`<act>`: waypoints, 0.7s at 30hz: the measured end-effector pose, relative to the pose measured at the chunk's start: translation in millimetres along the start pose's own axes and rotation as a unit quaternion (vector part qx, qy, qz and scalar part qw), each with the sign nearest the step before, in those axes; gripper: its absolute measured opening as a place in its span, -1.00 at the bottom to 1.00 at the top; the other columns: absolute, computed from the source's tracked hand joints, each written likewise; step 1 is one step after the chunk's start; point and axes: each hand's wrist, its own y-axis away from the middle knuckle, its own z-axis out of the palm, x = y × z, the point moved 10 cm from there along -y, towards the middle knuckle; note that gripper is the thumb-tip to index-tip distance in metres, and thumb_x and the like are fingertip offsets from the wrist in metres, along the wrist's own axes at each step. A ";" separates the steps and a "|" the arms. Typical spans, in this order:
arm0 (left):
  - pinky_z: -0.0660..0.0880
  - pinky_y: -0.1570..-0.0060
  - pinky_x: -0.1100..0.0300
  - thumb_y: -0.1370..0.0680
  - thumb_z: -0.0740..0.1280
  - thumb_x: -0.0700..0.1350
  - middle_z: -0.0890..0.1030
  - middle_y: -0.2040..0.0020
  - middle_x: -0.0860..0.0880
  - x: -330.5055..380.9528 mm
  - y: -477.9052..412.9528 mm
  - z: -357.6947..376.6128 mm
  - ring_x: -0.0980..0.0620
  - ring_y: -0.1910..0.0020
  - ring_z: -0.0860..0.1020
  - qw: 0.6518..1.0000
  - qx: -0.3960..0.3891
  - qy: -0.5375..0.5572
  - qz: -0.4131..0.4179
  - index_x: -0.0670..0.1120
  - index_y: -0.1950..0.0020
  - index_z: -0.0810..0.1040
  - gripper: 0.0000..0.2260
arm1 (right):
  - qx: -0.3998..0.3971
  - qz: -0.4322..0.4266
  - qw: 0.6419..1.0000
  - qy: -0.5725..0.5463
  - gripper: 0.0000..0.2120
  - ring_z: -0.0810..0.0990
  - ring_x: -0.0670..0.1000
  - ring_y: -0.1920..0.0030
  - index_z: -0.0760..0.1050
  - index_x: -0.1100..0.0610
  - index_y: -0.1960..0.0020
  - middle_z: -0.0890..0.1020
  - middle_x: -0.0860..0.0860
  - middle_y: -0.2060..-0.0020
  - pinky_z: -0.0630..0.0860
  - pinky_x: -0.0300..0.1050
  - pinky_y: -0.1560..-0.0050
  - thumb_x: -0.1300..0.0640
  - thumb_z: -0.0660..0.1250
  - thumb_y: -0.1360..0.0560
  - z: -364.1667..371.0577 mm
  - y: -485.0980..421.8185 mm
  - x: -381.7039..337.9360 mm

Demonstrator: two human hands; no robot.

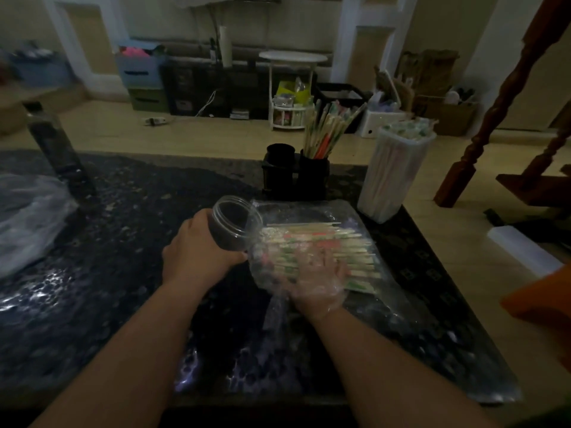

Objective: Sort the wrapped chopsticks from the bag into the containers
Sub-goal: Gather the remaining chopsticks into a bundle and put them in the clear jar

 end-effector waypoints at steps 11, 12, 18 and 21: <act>0.41 -0.26 -0.12 -0.23 0.60 0.18 0.44 -0.35 -0.03 -7.0 -10.4 -6.3 -0.11 -0.29 0.45 1.000 0.006 0.007 0.012 0.06 -0.43 0.30 -0.15 | -0.045 -0.017 0.997 0.061 -0.24 0.31 0.22 -0.40 0.34 0.07 -0.45 0.42 0.18 -0.38 0.10 0.21 -0.42 -0.41 -0.10 -0.51 1.0 -25.4 -6.6; 0.42 -0.25 -0.13 -0.23 0.60 0.19 0.44 -0.34 -0.04 -6.5 -9.3 -7.5 -0.12 -0.29 0.46 1.000 0.011 0.008 0.012 0.06 -0.43 0.30 -0.14 | -0.024 -0.025 0.998 0.061 -0.25 0.37 0.18 -0.33 0.45 0.07 -0.35 0.49 0.12 -0.30 0.18 0.16 -0.36 -0.39 -0.15 -0.48 -6.4 -18.6 -6.1; 0.47 -0.18 -0.10 -0.18 0.61 0.18 0.51 -0.25 -0.01 -2.7 2.6 -9.9 -0.09 -0.20 0.51 0.999 0.023 0.024 0.006 0.09 -0.33 0.38 -0.21 | -0.031 -0.053 0.996 0.060 -0.61 0.45 0.09 -0.27 0.49 -0.02 -0.32 0.51 -0.01 -0.28 0.38 0.02 -0.29 -0.12 0.29 -0.54 -23.8 -1.4 -6.5; 0.46 -0.20 -0.09 -0.19 0.60 0.19 0.49 -0.26 -0.02 0.4 7.8 -9.8 -0.09 -0.22 0.49 1.000 0.020 0.022 0.009 0.09 -0.34 0.36 -0.21 | -0.016 -0.031 0.999 0.039 -0.69 0.55 0.07 -0.17 0.55 -0.01 -0.25 0.56 0.00 -0.20 0.46 -0.09 -0.16 -0.01 0.32 -0.53 -45.6 -2.5 -4.6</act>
